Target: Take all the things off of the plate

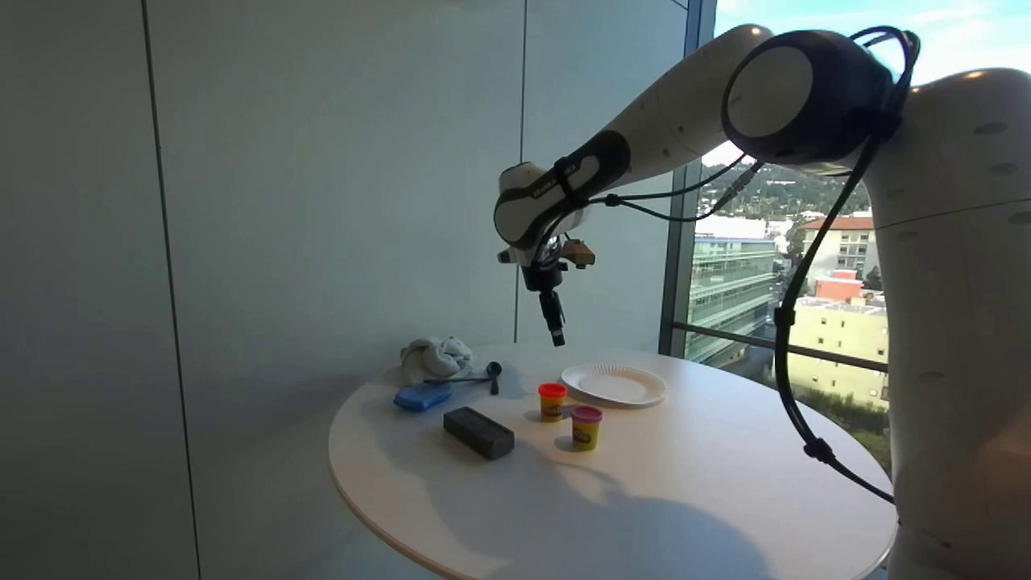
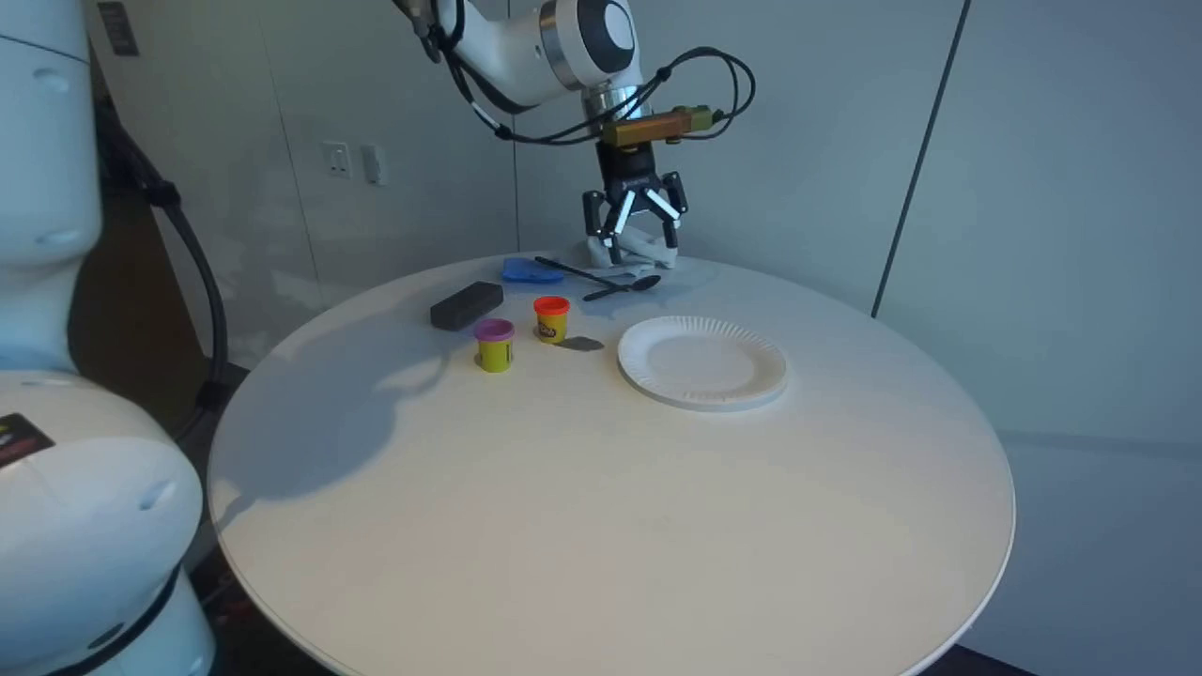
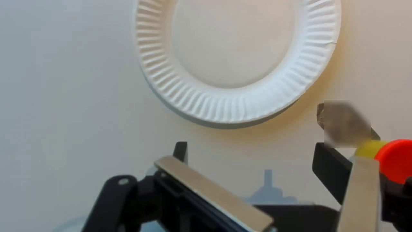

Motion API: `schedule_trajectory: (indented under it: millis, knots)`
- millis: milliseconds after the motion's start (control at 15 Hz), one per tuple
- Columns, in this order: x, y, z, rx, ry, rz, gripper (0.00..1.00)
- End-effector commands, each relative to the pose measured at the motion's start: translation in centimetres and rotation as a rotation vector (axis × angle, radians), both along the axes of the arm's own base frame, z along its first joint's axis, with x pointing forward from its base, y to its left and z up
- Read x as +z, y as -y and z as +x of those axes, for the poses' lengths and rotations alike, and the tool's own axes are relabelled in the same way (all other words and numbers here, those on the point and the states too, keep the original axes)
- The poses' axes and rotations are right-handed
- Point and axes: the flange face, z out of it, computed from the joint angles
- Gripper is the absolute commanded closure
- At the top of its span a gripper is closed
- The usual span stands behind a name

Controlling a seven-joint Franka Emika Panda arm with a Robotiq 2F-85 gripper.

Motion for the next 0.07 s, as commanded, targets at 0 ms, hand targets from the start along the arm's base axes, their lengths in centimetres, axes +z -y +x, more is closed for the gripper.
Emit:
schedule_trajectory:
  millis: [0]
  knots:
    - [-0.19,0.01,-0.21,-0.010,-0.004,0.001,0.00]
